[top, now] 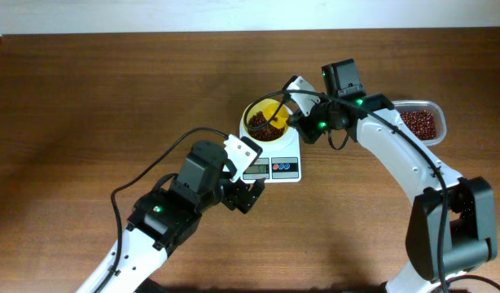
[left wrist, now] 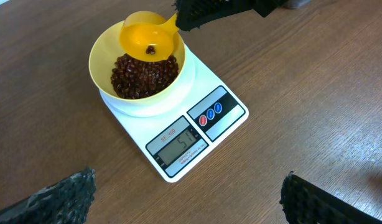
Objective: Scoop item into bowl and weigh 50g on scale
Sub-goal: 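Tip the scoop over the bowl to add a few beans, then move the scoop with the right gripper back to the bean container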
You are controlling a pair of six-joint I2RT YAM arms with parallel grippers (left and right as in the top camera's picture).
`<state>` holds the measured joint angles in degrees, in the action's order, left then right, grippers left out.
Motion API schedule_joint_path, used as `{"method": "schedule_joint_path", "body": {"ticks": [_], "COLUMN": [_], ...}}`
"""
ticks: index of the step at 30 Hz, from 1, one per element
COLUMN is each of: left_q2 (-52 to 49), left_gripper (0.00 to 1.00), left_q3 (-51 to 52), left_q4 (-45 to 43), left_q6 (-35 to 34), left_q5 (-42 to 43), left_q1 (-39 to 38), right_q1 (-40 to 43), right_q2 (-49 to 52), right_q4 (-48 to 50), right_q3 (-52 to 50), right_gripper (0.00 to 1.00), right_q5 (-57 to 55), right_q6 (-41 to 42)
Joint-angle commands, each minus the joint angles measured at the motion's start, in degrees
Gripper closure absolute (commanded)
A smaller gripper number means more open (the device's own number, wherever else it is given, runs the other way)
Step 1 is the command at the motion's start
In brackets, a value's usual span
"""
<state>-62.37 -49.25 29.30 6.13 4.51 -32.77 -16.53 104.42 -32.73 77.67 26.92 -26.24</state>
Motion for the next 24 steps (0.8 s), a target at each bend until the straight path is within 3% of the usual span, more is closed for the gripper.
{"method": "schedule_joint_path", "body": {"ticks": [1,17,24], "left_q2": [0.0,0.0,0.0], "left_gripper": [0.01,0.01,0.01], "left_q3": [0.5,0.5,0.5], "left_q4": [-0.1,-0.1,-0.1], "left_q6": [-0.7,-0.7,-0.7], "left_q5": [0.2,0.2,0.2], "left_q1": [-0.1,-0.1,-0.1], "right_q1": [-0.2,-2.3,-2.3], "right_q2": [-1.1,3.2,3.2], "right_q4": [0.2,-0.4,-2.9], "right_q3": [1.2,1.1,1.1], "right_gripper": [0.96,0.96,0.96], "right_q5": [-0.4,-0.1,6.1], "right_q6": [-2.8,-4.0,-3.3]}}
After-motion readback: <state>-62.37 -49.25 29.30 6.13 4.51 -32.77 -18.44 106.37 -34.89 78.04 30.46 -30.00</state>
